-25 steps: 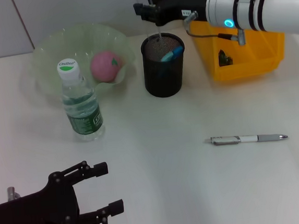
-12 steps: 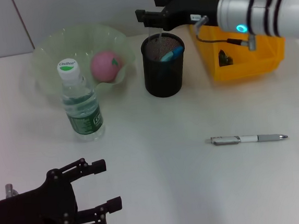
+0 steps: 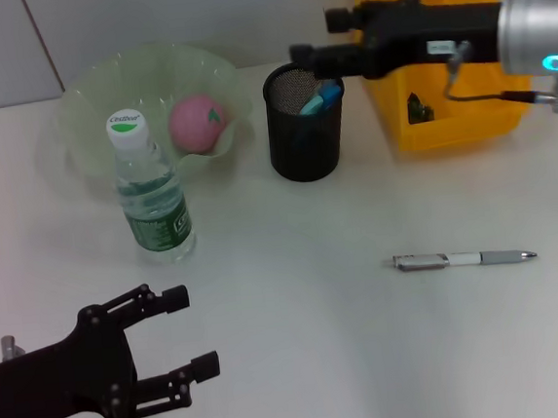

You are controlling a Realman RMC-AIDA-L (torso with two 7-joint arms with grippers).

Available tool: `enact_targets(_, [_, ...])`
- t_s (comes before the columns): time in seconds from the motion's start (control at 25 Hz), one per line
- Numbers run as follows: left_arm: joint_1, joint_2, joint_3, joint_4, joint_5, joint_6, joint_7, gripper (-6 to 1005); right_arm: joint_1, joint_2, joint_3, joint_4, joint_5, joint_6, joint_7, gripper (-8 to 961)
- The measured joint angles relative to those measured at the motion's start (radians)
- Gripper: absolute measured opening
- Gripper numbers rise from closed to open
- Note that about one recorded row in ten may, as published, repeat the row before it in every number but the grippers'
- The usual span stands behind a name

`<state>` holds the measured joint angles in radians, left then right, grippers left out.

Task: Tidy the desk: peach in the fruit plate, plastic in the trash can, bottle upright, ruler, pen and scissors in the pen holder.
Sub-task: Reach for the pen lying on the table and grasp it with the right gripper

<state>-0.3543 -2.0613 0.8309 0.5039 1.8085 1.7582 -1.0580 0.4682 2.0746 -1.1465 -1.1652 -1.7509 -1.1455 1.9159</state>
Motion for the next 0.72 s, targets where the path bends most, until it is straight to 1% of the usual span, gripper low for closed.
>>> enact_targets(0.04, [0.0, 0.0, -0.005, 0.0, 0.0, 0.002, -0.005, 840, 0.005, -0.004, 0.051, -0.007, -0.045, -0.061, 0.019, 813])
enact_targets(0.08, [0.0, 0.0, -0.005, 0.0, 0.0, 0.002, -0.005, 840, 0.005, -0.004, 0.051, -0.007, -0.045, -0.061, 0.019, 813])
enact_targets(0.12, [0.0, 0.0, -0.012, 0.0, 0.0, 0.003, -0.012, 840, 0.014, -0.012, 0.096, -0.01, -0.09, -0.112, 0.035, 813])
enact_targets(0.16, [0.0, 0.0, -0.016, 0.001, 0.0, 0.004, -0.015, 840, 0.02, -0.018, 0.12, -0.014, -0.115, -0.148, 0.04, 813])
enact_targets(0.2, [0.0, 0.0, -0.016, 0.001, 0.0, 0.004, -0.015, 840, 0.02, -0.018, 0.12, -0.014, -0.115, -0.148, 0.04, 813])
enact_targets(0.24, [-0.001, 0.0, -0.021, 0.001, -0.002, 0.004, -0.019, 840, 0.03, -0.027, 0.156, -0.028, -0.155, -0.222, 0.043, 813])
enact_targets(0.28, [-0.001, 0.0, -0.021, 0.001, -0.002, 0.004, -0.019, 840, 0.03, -0.027, 0.156, -0.028, -0.155, -0.222, 0.043, 813])
enact_targets(0.32, [-0.001, 0.0, -0.022, 0.001, -0.002, 0.004, -0.022, 840, 0.04, -0.033, 0.183, -0.056, -0.194, -0.295, 0.046, 813])
enact_targets(0.36, [-0.001, 0.0, -0.022, 0.001, -0.003, 0.005, -0.024, 840, 0.04, -0.033, 0.183, -0.056, -0.194, -0.295, 0.046, 814])
enact_targets(0.4, [-0.001, 0.0, -0.022, 0.001, -0.005, 0.005, -0.028, 840, 0.046, -0.037, 0.196, -0.079, -0.223, -0.338, 0.053, 814])
enact_targets(0.44, [-0.002, 0.0, -0.022, 0.001, -0.007, 0.005, -0.033, 840, 0.064, -0.045, 0.217, -0.125, -0.287, -0.414, 0.074, 814])
enact_targets(0.48, [-0.002, 0.0, -0.022, 0.001, -0.007, 0.005, -0.033, 840, 0.064, -0.045, 0.217, -0.125, -0.287, -0.414, 0.074, 814])
enact_targets(0.52, [-0.002, 0.0, -0.023, 0.003, -0.01, 0.005, -0.038, 840, 0.085, -0.052, 0.231, -0.166, -0.346, -0.48, 0.094, 814])
enact_targets(0.56, [-0.002, 0.0, -0.023, 0.006, -0.012, 0.005, -0.043, 840, 0.085, -0.052, 0.231, -0.166, -0.346, -0.48, 0.094, 814])
enact_targets(0.6, [-0.003, 0.0, -0.023, 0.009, -0.015, 0.005, -0.048, 840, 0.1, -0.058, 0.235, -0.185, -0.377, -0.521, 0.1, 814])
enact_targets(0.64, [-0.003, 0.0, -0.023, 0.009, -0.015, 0.005, -0.048, 840, 0.128, -0.067, 0.236, -0.203, -0.431, -0.591, 0.104, 814])
enact_targets(0.68, [-0.002, -0.002, -0.023, 0.015, -0.021, 0.005, -0.06, 840, 0.128, -0.067, 0.236, -0.203, -0.431, -0.591, 0.104, 814])
enact_targets(0.72, [-0.002, -0.002, -0.023, 0.015, -0.024, 0.004, -0.067, 840, 0.164, -0.077, 0.232, -0.202, -0.498, -0.655, 0.102, 814])
